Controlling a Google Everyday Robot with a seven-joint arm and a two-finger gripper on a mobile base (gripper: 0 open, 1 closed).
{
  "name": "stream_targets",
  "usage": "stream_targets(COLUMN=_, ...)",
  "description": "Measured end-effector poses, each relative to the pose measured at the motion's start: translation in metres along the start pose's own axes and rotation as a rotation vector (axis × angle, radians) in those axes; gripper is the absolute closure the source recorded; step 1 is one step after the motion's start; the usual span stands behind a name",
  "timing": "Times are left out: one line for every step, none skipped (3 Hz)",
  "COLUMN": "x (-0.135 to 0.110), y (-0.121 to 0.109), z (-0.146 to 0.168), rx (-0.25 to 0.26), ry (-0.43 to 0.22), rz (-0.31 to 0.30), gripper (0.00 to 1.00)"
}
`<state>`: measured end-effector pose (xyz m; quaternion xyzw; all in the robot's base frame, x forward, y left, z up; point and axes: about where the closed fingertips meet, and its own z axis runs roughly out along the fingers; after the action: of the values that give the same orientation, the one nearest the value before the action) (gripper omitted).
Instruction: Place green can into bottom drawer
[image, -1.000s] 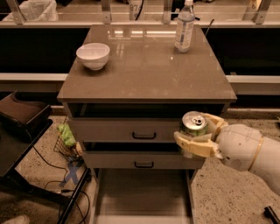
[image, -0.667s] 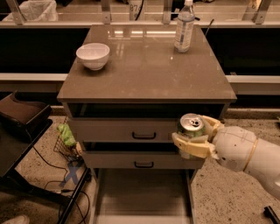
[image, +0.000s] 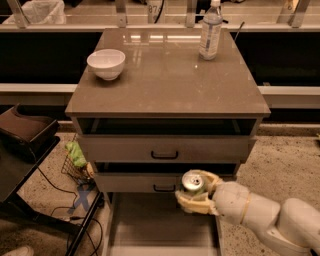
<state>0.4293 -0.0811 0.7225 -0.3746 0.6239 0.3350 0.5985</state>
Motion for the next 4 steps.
stream_targets(x=0.091, y=0.014, z=0.025, rx=-0.126, ry=0.027, rz=0.019, gripper=1.0)
stream_targets(x=0.147, y=0.018, z=0.046, rx=-0.178, ry=0.042, rz=0.038, gripper=1.0)
stream_targets(x=0.151, y=0.018, z=0.05, rx=-0.184, ry=0.039, rz=0.042, gripper=1.0)
stream_targets(x=0.177, y=0.018, z=0.079, rx=-0.219, ry=0.021, rz=0.067, gripper=1.0)
